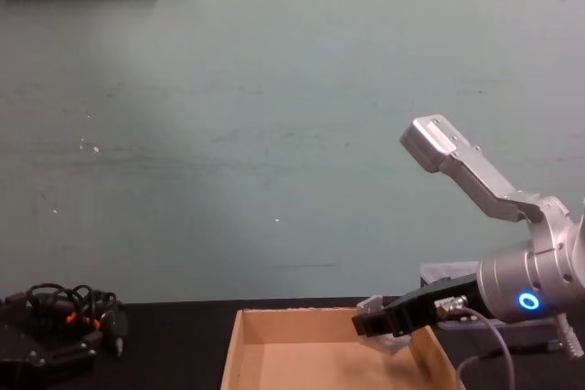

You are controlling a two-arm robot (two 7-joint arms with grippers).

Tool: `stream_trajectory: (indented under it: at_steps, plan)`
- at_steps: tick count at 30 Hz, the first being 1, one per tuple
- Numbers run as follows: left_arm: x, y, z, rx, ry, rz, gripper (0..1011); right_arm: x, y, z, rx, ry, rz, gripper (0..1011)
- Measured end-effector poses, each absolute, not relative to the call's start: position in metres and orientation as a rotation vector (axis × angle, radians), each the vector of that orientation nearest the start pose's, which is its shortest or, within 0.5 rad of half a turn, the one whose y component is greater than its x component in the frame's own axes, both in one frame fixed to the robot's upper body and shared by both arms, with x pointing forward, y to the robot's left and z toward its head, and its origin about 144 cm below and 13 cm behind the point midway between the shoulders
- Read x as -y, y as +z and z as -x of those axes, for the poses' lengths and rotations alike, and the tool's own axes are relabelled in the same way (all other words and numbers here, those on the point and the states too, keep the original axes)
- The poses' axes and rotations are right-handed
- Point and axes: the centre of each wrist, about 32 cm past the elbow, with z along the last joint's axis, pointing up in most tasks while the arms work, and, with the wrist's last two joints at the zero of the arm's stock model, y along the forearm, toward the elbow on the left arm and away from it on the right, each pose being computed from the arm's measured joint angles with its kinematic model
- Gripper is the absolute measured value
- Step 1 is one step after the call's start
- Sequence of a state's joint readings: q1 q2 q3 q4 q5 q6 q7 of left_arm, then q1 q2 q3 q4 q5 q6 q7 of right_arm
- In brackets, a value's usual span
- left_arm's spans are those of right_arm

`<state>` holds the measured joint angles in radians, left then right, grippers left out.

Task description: Use one hand to pick up the angle iron from the table and place it into the box.

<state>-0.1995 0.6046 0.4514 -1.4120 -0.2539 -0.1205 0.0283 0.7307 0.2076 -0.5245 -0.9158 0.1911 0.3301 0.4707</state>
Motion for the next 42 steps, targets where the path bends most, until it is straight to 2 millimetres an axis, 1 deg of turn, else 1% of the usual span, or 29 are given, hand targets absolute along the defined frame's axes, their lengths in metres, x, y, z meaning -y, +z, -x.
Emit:
stream_trajectory:
  at_steps: [9,16,30,33,35,38,39,42]
  plan:
    - [-0.3097,1.1398,-0.4886,0.285,1.248,-0.304,1011,0.2019,1.2077,-0.6354,-0.129,-0.852,0.509,457]
    - [-0.3097,1.1398,-0.4886,0.285,1.248,-0.304,1011,0.2009,1.2062,-0.6396,-0.149,-0.841,0.548,457]
    - [-0.3097,1.1398,-0.4886,0.285,1.248,-0.304,1011,0.2009,1.2061,-0.64,-0.152,-0.84,0.551,460]
    - [-0.3097,1.1398,-0.4886,0.285,1.248,-0.304,1011,0.2009,1.2063,-0.6399,-0.151,-0.84,0.55,564]
    - [-0.3097,1.1398,-0.4886,0.285,1.248,-0.304,1011,0.2009,1.2063,-0.6399,-0.151,-0.841,0.55,605]
    - [-0.3097,1.1398,-0.4886,0.285,1.248,-0.304,1011,0.2009,1.2063,-0.6399,-0.151,-0.841,0.55,695]
    - [-0.3097,1.1398,-0.4886,0.285,1.248,-0.304,1011,0.2009,1.2063,-0.6398,-0.151,-0.841,0.55,759]
    - [-0.3097,1.1398,-0.4886,0.285,1.248,-0.304,1011,0.201,1.2062,-0.6398,-0.151,-0.841,0.55,814]
